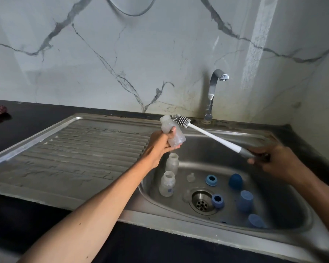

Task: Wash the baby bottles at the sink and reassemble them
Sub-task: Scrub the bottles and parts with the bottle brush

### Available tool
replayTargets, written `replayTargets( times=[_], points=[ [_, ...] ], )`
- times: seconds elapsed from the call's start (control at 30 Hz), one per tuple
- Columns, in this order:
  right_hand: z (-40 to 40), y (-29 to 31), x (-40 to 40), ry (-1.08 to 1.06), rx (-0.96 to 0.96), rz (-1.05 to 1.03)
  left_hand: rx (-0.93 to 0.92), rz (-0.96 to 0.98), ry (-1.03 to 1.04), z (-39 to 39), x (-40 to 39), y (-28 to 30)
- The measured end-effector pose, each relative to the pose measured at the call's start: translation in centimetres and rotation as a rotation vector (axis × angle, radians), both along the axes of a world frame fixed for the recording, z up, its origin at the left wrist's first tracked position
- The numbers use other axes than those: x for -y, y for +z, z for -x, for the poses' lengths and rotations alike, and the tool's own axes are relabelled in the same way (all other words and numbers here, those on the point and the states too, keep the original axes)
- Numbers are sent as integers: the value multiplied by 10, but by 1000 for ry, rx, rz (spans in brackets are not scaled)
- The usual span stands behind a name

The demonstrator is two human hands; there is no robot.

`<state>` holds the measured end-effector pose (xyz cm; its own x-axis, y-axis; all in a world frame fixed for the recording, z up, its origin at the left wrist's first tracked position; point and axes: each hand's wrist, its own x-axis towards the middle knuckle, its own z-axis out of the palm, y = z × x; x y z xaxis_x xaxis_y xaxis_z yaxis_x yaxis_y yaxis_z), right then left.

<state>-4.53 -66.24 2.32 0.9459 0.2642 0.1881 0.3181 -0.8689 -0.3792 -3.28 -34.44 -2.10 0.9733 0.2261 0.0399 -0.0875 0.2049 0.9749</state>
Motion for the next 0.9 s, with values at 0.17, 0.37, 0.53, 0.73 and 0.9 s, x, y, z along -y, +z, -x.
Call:
replayTargets(
  times=[0.17,0.37,0.53,0.73,0.9],
  points=[
    [-4,-5,1,62,-114,207,32,197,61,-1,-14,1],
    [5,-6,-19,103,-107,105,-18,88,-75,3,10,-1],
    [2,-3,-8,119,-176,160,40,204,-26,0,6,0],
    [-5,-7,2,148,-177,228,30,231,11,0,-12,-5],
    [-2,-8,-11,118,-136,116,-9,217,-108,2,13,-1]
  ],
)
